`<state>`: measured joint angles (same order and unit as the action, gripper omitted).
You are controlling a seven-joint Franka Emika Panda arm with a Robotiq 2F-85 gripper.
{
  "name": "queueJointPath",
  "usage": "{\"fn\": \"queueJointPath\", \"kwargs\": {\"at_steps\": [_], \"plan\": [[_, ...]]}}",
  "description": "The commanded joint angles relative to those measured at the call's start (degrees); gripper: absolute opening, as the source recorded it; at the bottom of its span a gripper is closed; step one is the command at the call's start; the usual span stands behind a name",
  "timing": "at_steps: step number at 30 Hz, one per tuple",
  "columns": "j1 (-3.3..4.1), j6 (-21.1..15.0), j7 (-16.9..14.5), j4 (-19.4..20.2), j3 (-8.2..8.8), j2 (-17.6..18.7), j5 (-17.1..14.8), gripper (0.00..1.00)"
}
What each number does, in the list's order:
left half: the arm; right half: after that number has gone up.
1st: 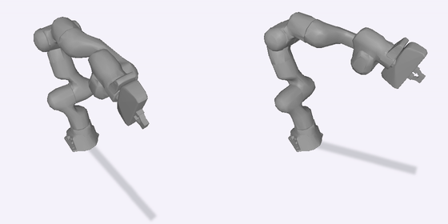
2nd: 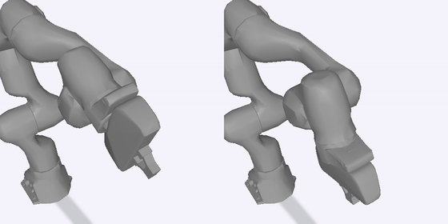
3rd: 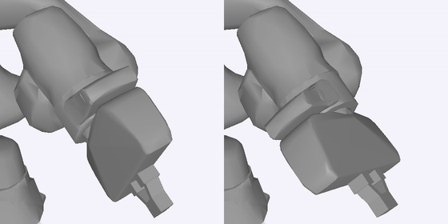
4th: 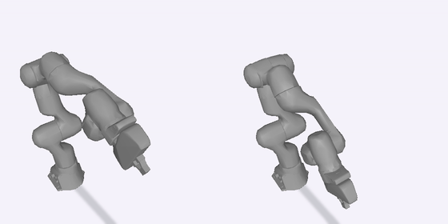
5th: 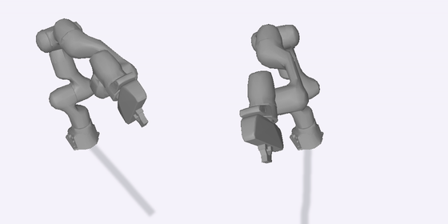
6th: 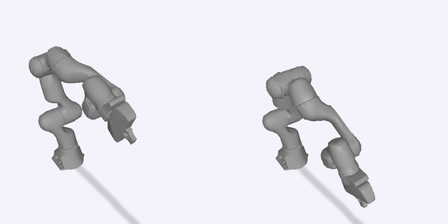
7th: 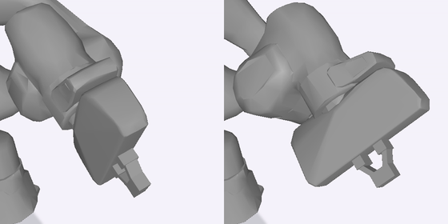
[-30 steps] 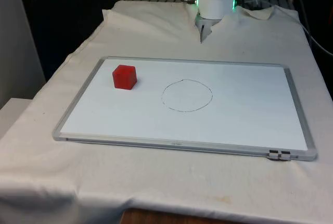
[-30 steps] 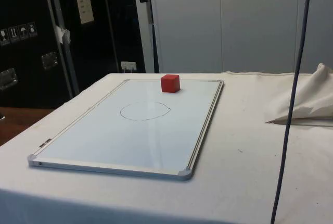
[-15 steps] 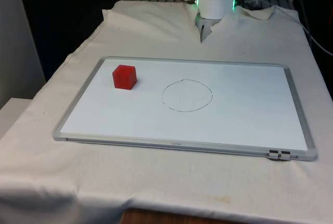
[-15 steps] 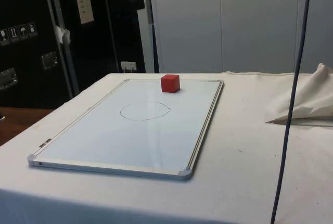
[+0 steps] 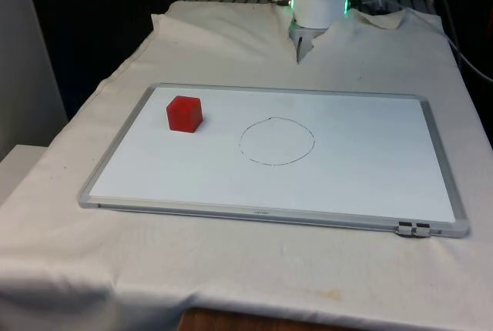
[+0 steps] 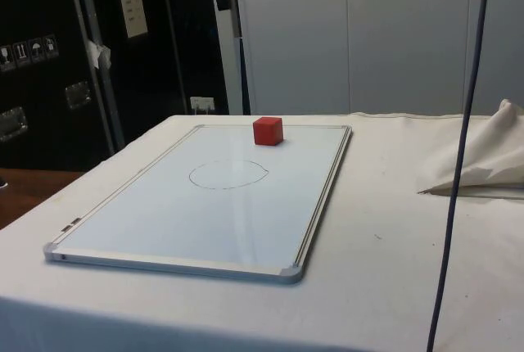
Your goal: Push the cube into the marked area.
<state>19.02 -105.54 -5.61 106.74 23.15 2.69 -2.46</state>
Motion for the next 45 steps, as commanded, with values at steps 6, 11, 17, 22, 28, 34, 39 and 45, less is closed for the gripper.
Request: {"fn": "queueJointPath", "kwargs": {"at_steps": [6,11,17,22,28,34,39,45], "plan": [[-0.4,-1.3,-1.7,1.1,1.26,-1.1,0.9,0.0],[-0.63,-2.4,-3.7,1.9,2.75,-1.7,1.5,0.0],[-0.86,-3.6,-5.6,2.7,3.95,-1.9,2.2,0.0],[-1.15,-4.7,-7.7,3.3,5.67,-1.6,2.6,0.0],[-1.26,-6.2,-9.8,4.0,7.62,-1.1,2.8,0.0],[-1.43,-9.1,-11.9,5.4,9.63,-0.4,2.5,0.0],[-1.66,-12.0,-13.6,7.0,11.06,0.3,2.1,0.0],[-2.01,-15.6,-16.0,8.8,12.95,1.7,1.1,0.0]]}}
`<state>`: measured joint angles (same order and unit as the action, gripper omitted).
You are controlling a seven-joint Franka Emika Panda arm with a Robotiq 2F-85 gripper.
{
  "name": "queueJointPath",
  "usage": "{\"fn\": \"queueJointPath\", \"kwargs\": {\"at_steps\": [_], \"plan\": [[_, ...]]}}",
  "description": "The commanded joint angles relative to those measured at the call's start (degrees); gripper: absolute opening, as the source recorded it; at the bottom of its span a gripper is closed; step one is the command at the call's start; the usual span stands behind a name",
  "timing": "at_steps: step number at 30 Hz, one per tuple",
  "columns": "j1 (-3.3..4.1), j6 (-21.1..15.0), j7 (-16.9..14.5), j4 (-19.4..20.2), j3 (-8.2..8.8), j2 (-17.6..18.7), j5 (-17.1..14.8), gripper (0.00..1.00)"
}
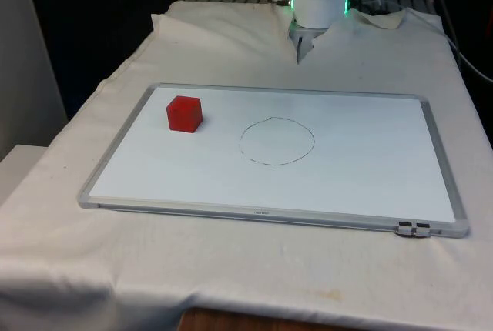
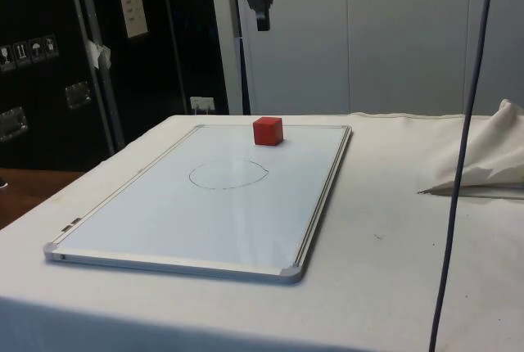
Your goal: Push the cube into the marked area.
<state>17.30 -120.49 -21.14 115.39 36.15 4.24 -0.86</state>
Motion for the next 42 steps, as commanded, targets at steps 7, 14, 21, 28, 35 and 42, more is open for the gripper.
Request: {"fn": "queueJointPath", "kwargs": {"at_steps": [7,14,21,28,35,42], "plan": [[-0.74,-4.2,-4.0,0.9,2.23,3.1,-2.8,0.0],[-1.09,-7.9,-7.3,1.3,4.24,6.8,-6.5,0.0],[-1.26,-11.6,-8.8,2.3,5.56,9.7,-9.9,0.0],[-1.26,-14.3,-9.6,3.0,6.59,12.5,-12.5,0.0],[-1.78,-18.2,-10.7,3.2,6.25,16.4,-16.7,0.0],[-1.89,-20.5,-10.7,2.2,5.21,20.5,-19.9,0.0]]}}
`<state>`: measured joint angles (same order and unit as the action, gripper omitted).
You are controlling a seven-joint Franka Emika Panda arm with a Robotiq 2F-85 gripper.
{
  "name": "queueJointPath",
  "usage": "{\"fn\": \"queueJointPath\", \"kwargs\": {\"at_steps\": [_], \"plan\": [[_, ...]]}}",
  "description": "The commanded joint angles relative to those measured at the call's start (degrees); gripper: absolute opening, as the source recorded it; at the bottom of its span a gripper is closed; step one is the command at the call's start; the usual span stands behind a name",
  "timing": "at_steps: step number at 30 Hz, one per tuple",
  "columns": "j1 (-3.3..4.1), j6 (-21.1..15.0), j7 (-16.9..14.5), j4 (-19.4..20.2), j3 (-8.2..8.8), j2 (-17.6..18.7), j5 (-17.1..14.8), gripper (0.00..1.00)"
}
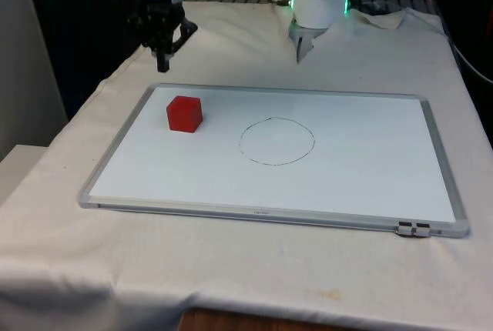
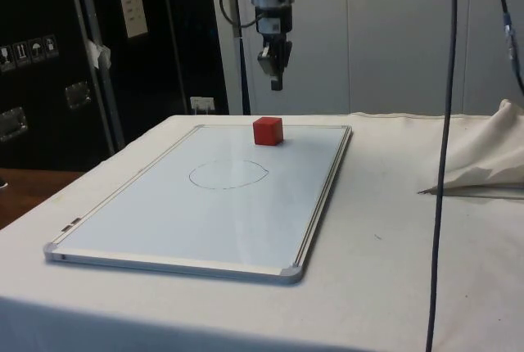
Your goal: Push the cube into the marked area.
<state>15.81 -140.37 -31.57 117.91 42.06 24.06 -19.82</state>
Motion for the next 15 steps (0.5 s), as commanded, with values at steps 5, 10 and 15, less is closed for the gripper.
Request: {"fn": "queueJointPath", "kwargs": {"at_steps": [5,10,15], "plan": [[-0.29,-1.7,-0.3,-1.0,-0.86,2.9,-2.6,0.0],[-0.17,-3.7,-0.1,-1.7,-1.26,6.0,-4.5,0.0],[-0.11,-5.0,0.3,-2.2,-1.43,7.7,-4.9,0.0]]}}
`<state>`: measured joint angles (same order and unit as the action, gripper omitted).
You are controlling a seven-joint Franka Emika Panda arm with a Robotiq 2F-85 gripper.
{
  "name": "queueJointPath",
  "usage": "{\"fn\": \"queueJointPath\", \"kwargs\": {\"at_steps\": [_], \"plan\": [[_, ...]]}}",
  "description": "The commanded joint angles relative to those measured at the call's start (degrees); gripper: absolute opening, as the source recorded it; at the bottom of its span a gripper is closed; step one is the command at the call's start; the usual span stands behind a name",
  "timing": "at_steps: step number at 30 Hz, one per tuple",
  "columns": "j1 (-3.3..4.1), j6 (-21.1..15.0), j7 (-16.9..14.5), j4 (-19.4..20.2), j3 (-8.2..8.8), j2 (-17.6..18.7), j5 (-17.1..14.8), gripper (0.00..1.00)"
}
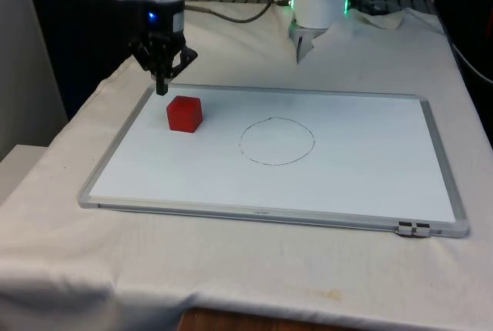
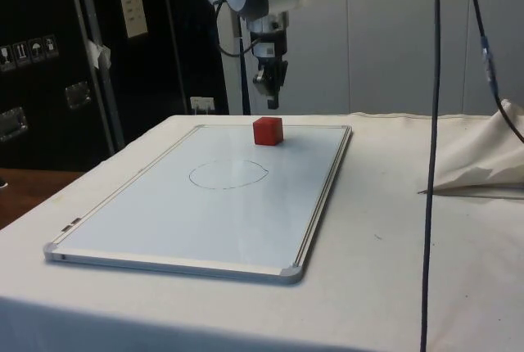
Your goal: Push the cube into the marked area.
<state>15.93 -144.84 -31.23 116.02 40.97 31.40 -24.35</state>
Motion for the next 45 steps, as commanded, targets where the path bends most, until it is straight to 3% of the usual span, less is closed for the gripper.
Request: {"fn": "queueJointPath", "kwargs": {"at_steps": [1,12,17,18,19,20,27,28,35,37,38,45], "plan": [[-0.23,-0.9,0.1,-0.5,-0.4,0.8,-0.5,0.0],[0.4,-4.5,0.5,-0.5,-0.86,4.1,-0.4,0.0],[1.83,-5.4,0.8,1.4,-0.97,3.1,-0.1,0.0],[1.26,-5.0,0.6,0.9,-1.26,3.6,-0.2,0.0],[2.06,-5.3,0.9,1.5,-0.97,2.9,0.0,0.0],[2.29,-5.0,1.0,1.7,-1.2,2.5,-0.1,0.0],[2.01,-3.4,0.9,1.9,-2.86,1.1,-1.2,0.0],[2.23,-3.8,1.2,1.7,-2.23,1.9,-0.5,0.0],[1.89,-1.4,0.4,2.4,-4.01,0.1,-2.9,0.0],[2.23,-1.1,0.9,1.9,-3.5,0.7,-2.5,0.0],[1.89,-1.0,0.2,2.6,-4.24,-0.1,-3.5,0.0],[1.83,0.8,-0.7,3.4,-4.93,-0.8,-5.6,0.0]]}}
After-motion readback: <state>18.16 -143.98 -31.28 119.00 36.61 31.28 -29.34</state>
